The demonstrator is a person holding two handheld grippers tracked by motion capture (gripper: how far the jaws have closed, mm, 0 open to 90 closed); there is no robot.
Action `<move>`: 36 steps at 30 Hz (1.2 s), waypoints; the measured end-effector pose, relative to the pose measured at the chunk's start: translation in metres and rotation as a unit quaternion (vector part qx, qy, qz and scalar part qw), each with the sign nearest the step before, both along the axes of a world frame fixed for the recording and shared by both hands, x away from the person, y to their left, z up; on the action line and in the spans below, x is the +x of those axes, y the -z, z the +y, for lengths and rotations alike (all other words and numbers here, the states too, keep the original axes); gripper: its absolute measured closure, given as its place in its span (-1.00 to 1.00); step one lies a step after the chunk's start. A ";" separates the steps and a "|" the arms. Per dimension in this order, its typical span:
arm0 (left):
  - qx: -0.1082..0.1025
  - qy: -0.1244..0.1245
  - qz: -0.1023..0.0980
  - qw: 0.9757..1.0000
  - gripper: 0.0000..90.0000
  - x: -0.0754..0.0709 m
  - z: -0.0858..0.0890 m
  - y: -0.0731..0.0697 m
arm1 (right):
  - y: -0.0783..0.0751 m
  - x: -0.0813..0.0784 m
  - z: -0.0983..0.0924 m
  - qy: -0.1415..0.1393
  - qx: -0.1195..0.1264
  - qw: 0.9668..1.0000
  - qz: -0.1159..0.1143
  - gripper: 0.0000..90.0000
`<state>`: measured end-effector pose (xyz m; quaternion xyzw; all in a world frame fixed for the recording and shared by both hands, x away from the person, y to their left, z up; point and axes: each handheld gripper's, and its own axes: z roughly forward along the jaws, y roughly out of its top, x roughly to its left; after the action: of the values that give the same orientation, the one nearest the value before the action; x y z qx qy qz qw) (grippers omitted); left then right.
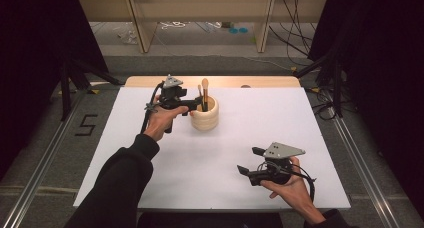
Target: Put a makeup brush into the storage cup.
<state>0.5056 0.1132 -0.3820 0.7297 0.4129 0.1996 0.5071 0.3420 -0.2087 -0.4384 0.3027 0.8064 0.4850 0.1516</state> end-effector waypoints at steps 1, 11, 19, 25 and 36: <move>0.001 0.002 -0.002 1.000 -0.40 -0.001 0.000 -0.001 | 0.000 0.000 0.000 0.000 0.000 1.000 0.000 -0.57; -0.019 0.025 0.000 1.000 -0.54 -0.022 0.000 -0.004 | 0.000 0.000 0.000 0.003 0.003 1.000 -0.004 -0.58; -0.019 0.043 -0.015 0.999 -0.56 -0.047 0.003 -0.002 | 0.000 0.000 0.000 0.005 0.003 1.000 -0.003 -0.58; -0.024 0.053 -0.026 0.998 -0.57 -0.064 0.002 -0.001 | 0.000 0.000 0.000 0.006 0.005 1.000 -0.004 -0.58; -0.028 0.065 -0.029 0.997 -0.58 -0.087 0.007 0.014 | 0.000 0.000 0.001 0.006 0.005 1.000 -0.001 -0.58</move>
<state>0.4186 0.1198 -0.3955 0.7344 0.3552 0.1757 0.5510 0.3421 -0.2079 -0.4384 0.3077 0.8020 0.4882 0.1542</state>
